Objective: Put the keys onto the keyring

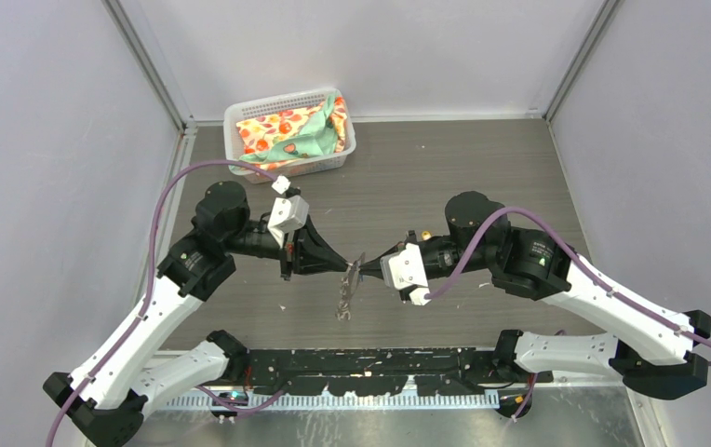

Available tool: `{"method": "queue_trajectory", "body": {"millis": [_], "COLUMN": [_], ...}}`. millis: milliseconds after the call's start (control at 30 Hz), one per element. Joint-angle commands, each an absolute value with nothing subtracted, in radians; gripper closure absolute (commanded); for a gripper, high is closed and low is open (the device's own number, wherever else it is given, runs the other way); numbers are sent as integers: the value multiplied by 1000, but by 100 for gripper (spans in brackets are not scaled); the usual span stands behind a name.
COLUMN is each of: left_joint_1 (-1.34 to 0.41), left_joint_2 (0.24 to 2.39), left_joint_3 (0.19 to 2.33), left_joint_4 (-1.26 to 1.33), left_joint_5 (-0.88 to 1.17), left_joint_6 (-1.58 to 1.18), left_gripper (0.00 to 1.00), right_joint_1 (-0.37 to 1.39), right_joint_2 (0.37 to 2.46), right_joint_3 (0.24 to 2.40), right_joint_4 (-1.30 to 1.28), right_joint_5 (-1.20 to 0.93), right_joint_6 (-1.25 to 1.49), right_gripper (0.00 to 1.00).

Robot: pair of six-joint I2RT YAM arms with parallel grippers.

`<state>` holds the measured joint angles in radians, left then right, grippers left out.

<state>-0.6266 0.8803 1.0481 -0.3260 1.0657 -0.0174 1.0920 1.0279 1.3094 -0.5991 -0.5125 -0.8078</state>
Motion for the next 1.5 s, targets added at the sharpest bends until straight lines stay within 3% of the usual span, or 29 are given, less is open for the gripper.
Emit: {"method": "queue_trajectory", "body": {"millis": [0,1467], "left_joint_1": [-631,-646], "left_joint_2": [865,871], "left_joint_3": [1047,1043], "left_joint_4": [-302,-363], "left_joint_5": [1075,1036], "left_joint_6": [-3,80], "left_gripper": [100,100], "right_joint_1": [1095,1096], "right_joint_2": [1029,1066], "right_joint_3": [1354,1376], "right_joint_4": [-565,-505], "right_joint_5": [-498,-522], "right_joint_6": [-818,-829], "right_gripper": [99,99]}}
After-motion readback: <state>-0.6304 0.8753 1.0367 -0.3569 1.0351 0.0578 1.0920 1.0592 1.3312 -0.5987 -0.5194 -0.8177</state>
